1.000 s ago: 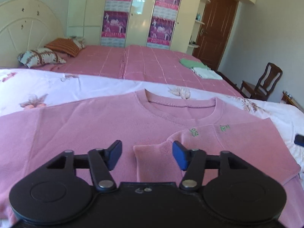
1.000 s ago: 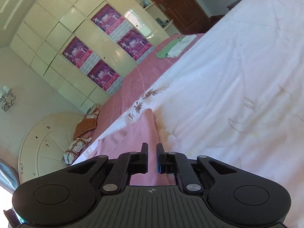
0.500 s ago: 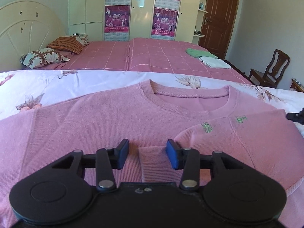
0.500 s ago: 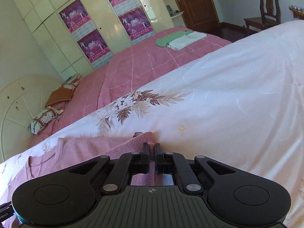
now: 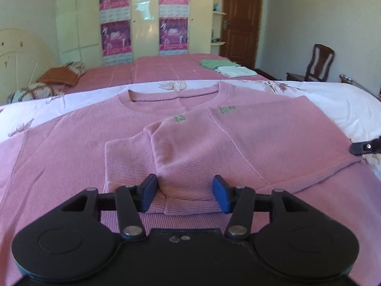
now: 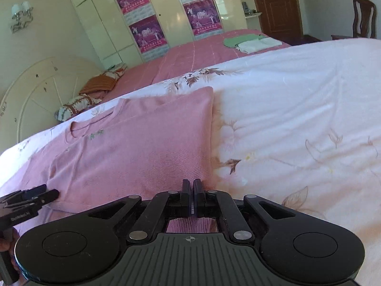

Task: Fold small clothes
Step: 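Open the right tool to release the sleeve while the left tool reaches the other cuff, then grasp the other sleeve cuff with the left tool and fold it across the body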

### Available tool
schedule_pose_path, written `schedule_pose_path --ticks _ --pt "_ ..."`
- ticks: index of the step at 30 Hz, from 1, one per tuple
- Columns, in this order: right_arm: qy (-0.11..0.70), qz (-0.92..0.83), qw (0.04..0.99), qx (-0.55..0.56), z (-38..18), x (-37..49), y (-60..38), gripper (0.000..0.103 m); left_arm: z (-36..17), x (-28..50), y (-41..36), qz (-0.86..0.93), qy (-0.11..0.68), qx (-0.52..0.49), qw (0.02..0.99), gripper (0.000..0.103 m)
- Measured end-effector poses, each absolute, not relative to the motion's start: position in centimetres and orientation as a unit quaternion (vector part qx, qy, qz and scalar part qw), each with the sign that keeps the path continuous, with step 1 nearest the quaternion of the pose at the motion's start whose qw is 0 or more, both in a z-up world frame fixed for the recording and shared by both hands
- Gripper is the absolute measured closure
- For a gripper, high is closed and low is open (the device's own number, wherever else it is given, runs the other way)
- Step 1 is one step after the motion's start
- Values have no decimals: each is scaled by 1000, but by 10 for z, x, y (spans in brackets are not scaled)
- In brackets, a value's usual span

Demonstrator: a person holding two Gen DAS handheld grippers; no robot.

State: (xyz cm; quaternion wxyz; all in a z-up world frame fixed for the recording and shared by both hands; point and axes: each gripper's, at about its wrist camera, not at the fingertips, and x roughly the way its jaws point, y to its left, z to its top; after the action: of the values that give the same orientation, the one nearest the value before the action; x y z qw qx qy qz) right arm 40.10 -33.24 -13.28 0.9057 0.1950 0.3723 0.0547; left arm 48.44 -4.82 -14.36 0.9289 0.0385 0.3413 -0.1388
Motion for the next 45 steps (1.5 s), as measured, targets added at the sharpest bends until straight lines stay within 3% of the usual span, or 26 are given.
schedule_pose_path --ticks 4,7,12,19,25,32,34,35,37,43,44,45 --pt "335 48 917 211 -118 382 -333 100 -137 472 -48 -141 343 42 928 51" --pt "390 31 899 196 -140 383 -328 100 -146 471 -44 -142 347 43 926 48" --pt "368 26 903 219 -120 369 -329 100 -124 451 -3 -107 332 -33 937 45" --pt "362 20 907 217 -106 360 -313 100 -118 395 138 37 319 -116 940 47" --pt "373 17 897 235 -114 366 -291 100 -120 353 303 198 295 -274 894 50" --pt "381 -5 881 281 -118 388 -253 97 -130 348 410 245 254 -380 855 49" --pt "378 -26 880 287 -117 393 -243 66 -132 356 426 240 247 -393 853 49" --pt "368 -37 884 285 -114 394 -238 39 -132 360 432 239 242 -397 853 49" --pt "355 -44 893 274 -107 396 -227 36 -135 366 442 235 232 -405 853 49" --pt "348 -43 892 284 -100 400 -211 37 -143 378 460 227 218 -414 854 63" --pt "347 -46 891 288 -100 399 -210 37 -143 380 461 227 223 -408 856 73" --pt "346 -48 891 289 -100 399 -210 37 -143 383 462 229 231 -401 856 94"
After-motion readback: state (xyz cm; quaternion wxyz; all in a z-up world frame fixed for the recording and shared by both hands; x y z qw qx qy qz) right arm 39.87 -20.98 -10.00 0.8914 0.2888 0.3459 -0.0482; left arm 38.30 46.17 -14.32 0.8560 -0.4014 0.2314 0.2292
